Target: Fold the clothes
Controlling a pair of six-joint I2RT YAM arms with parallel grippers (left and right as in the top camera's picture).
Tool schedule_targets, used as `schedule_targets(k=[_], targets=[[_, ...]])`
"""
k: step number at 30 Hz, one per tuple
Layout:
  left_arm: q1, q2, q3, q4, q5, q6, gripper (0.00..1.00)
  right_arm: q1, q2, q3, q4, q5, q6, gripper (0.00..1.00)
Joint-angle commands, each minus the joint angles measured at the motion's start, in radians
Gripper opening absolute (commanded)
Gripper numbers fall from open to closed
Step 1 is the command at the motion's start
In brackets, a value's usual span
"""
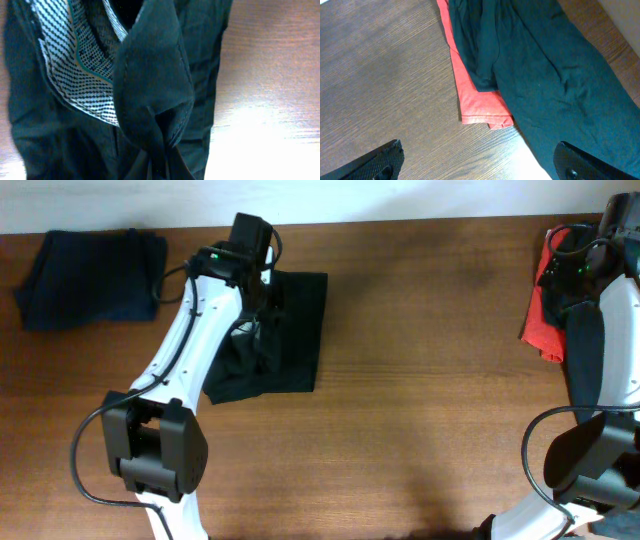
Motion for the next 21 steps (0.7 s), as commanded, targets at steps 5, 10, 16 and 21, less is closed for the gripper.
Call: schedule_targets(k=[5, 10, 16, 21], targets=[[-0.064, -0.016, -0.104, 0.135, 0.049, -0.011, 0.61, 0.004, -0.007, 0.010, 0.000, 0.016, -0.006, 0.99], [-0.028, -0.034, -0.073, 0.115, 0.049, 0.020, 0.32, 0.004, -0.007, 0.010, 0.000, 0.016, -0.006, 0.99], [0.076, -0.032, -0.080, 0.068, -0.100, 0.024, 0.52, 0.004, -0.007, 0.010, 0.000, 0.016, -0.006, 0.99], [0.364, -0.019, -0.082, 0.063, 0.212, 0.227, 0.97, 0.004, -0.007, 0.010, 0.000, 0.016, -0.006, 0.99]])
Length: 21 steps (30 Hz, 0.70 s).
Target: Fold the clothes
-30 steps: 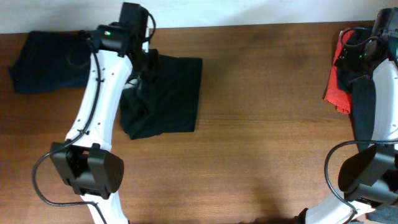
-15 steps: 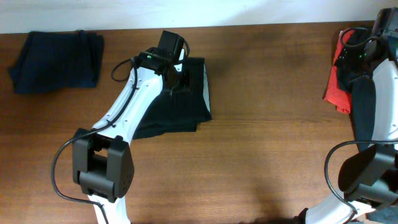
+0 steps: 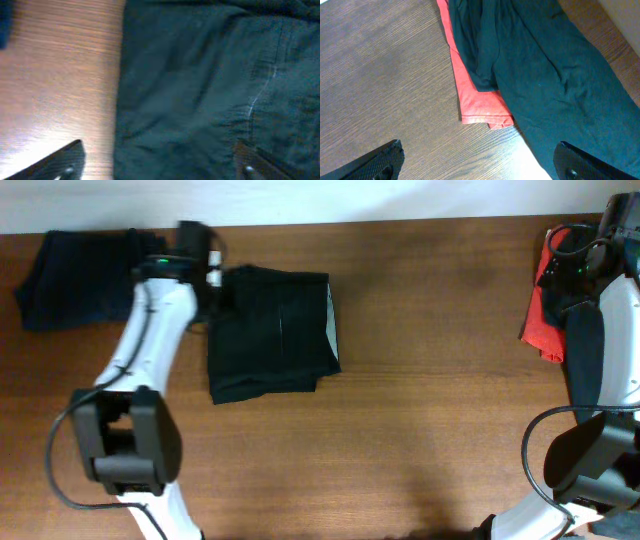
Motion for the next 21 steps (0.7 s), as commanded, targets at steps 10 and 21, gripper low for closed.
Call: schedule_targets(k=[10, 21], targets=[[0.235, 0.238, 0.013, -0.017, 0.578, 0.361, 0.95, 0.004, -0.007, 0.010, 0.000, 0.016, -0.006, 0.99], [0.172, 0.348, 0.082, 0.011, 0.379, 0.296, 0.01, 0.004, -0.007, 0.010, 0.000, 0.016, -0.006, 0.99]])
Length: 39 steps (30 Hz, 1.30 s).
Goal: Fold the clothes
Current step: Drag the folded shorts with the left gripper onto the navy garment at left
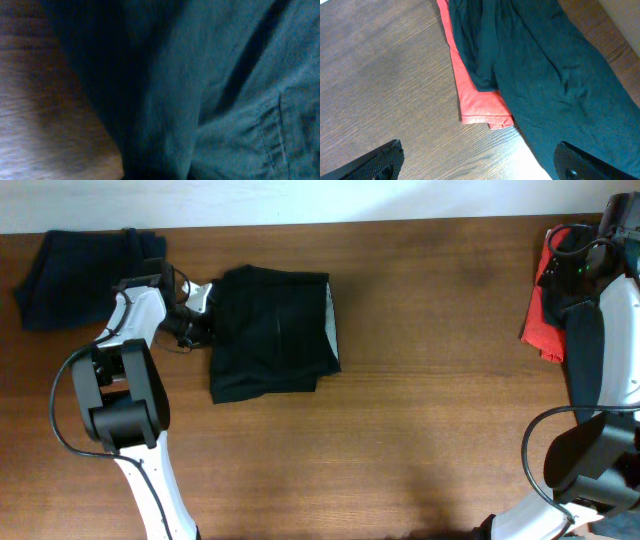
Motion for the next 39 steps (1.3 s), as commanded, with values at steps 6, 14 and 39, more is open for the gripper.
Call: schedule_targets(k=[6, 14, 39], targets=[[-0.006, 0.021, 0.405, -0.106, -0.412, -0.065, 0.00, 0.004, -0.007, 0.010, 0.000, 0.016, -0.006, 0.99], [0.075, 0.021, 0.616, -0.050, -0.514, -0.142, 0.00, 0.004, -0.007, 0.010, 0.000, 0.016, -0.006, 0.99], [0.169, 0.098, 0.753, 0.097, -0.766, -0.081, 0.00, 0.004, -0.007, 0.010, 0.000, 0.016, -0.006, 0.99]])
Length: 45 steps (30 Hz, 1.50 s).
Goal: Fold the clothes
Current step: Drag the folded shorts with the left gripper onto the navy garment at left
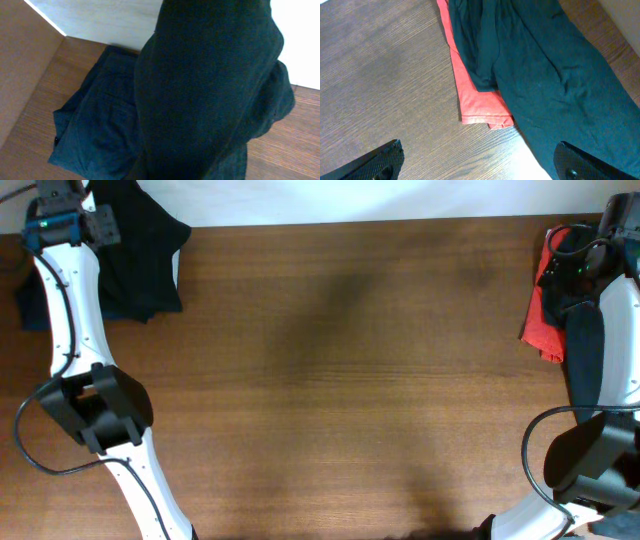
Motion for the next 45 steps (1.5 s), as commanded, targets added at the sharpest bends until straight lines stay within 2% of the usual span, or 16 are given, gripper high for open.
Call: schedule_targets(k=[1, 10, 11, 12, 13, 14, 15, 20, 23, 25, 26, 27, 29, 32, 42, 45], targets=[[0.051, 0.073, 0.029, 0.042, -0.046, 0.003, 0.00, 0.004, -0.007, 0.010, 0.001, 0.016, -0.006, 0.99], [0.140, 0.128, 0.029, 0.119, -0.130, -0.007, 0.01, 0.004, -0.007, 0.010, 0.001, 0.016, -0.006, 0.99], [0.145, 0.128, 0.029, 0.115, -0.137, -0.007, 0.11, 0.004, -0.007, 0.010, 0.001, 0.016, -0.006, 0.99], [0.148, 0.128, 0.029, 0.106, -0.137, -0.007, 0.58, 0.004, -0.007, 0.010, 0.001, 0.016, -0.006, 0.99], [0.148, 0.128, 0.029, 0.100, -0.137, -0.007, 0.67, 0.004, -0.007, 0.010, 0.001, 0.016, -0.006, 0.99], [0.148, 0.128, 0.029, 0.092, -0.137, -0.007, 0.94, 0.004, -0.007, 0.010, 0.001, 0.016, -0.006, 0.99], [0.146, 0.127, 0.030, 0.090, -0.137, -0.007, 0.99, 0.004, -0.007, 0.010, 0.000, 0.016, -0.006, 0.99], [0.116, 0.047, 0.055, 0.043, -0.125, -0.007, 0.99, 0.004, -0.007, 0.010, 0.001, 0.016, -0.006, 0.99], [0.081, -0.011, 0.055, -0.037, 0.000, -0.007, 0.97, 0.004, -0.007, 0.010, 0.001, 0.016, -0.006, 0.99], [0.069, -0.009, 0.050, -0.119, 0.069, -0.010, 0.66, 0.004, -0.007, 0.010, 0.001, 0.016, -0.006, 0.99], [0.069, -0.007, 0.028, -0.147, 0.068, -0.027, 0.43, 0.004, -0.007, 0.010, 0.001, 0.016, -0.006, 0.99], [0.074, -0.007, -0.023, -0.185, 0.069, -0.061, 0.28, 0.004, -0.007, 0.010, 0.000, 0.016, -0.006, 0.99], [0.080, -0.007, -0.095, -0.185, 0.069, -0.060, 0.27, 0.004, -0.007, 0.010, 0.001, 0.016, -0.006, 0.99], [0.103, -0.007, -0.244, -0.110, 0.061, -0.060, 0.18, 0.004, -0.007, 0.010, 0.001, 0.016, -0.006, 0.99], [0.201, -0.007, -0.509, 0.033, 0.092, -0.060, 0.18, 0.004, -0.007, 0.010, 0.001, 0.016, -0.006, 0.99], [0.196, -0.023, -0.507, -0.019, 0.103, -0.060, 0.18, 0.004, -0.007, 0.010, 0.001, 0.016, -0.006, 0.99]])
